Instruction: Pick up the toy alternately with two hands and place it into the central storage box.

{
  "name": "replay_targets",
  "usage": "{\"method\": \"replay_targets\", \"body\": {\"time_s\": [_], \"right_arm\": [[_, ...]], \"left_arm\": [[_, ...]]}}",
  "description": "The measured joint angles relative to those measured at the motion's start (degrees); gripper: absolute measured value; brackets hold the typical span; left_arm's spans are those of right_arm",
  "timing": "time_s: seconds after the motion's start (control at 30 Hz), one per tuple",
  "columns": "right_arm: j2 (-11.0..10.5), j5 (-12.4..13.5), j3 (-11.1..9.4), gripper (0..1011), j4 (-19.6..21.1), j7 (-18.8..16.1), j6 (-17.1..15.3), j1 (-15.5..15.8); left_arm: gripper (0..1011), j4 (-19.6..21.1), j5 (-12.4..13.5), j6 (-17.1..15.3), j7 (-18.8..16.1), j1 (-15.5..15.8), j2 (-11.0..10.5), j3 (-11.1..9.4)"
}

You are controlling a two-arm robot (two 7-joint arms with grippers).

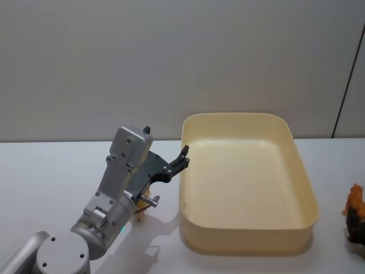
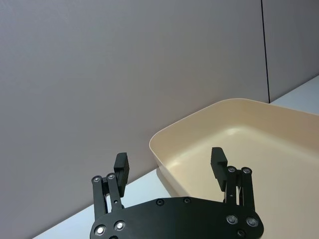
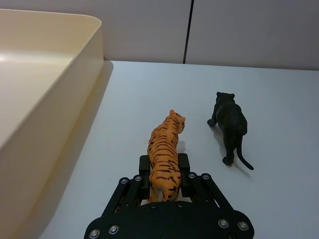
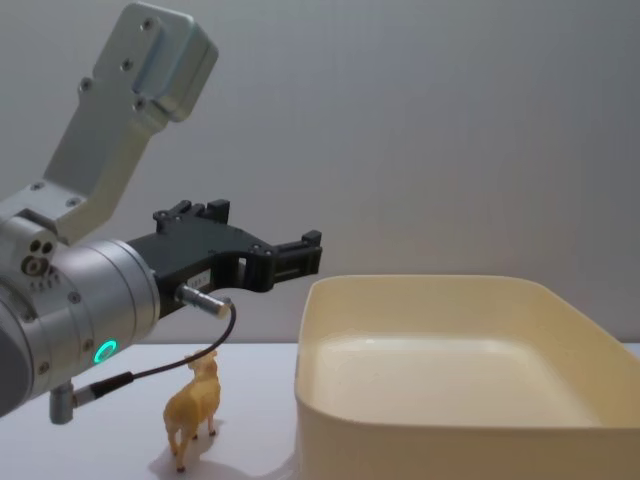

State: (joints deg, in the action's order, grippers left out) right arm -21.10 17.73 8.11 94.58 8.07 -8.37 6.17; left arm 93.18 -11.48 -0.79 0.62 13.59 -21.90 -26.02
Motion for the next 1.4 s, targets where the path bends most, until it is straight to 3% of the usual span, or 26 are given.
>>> {"method": "replay_targets", "body": {"time_s": [0.37, 0.7, 1.07, 1.4], "right_arm": [[0.94, -0.58, 0.02, 306, 1.79, 0.8, 1.31, -0.65], [2.87, 0.15, 0.23, 306, 5.86, 0.05, 0.89, -3.61], [7.03, 2.25, 1.64, 307, 6.55, -3.59, -5.25, -10.41], [11.66, 1.62, 3.92, 318, 1.47, -6.97, -13.22, -17.55]], "left_arm": [[1001, 0.0, 0.0, 0.0, 0.0, 0.0, 0.0, 0.0], [1002, 0.0, 0.0, 0.0, 0.0, 0.0, 0.0, 0.0], [1001, 0.0, 0.0, 0.0, 0.0, 0.0, 0.0, 0.0], [1002, 0.0, 0.0, 0.0, 0.0, 0.0, 0.0, 0.0]]}}
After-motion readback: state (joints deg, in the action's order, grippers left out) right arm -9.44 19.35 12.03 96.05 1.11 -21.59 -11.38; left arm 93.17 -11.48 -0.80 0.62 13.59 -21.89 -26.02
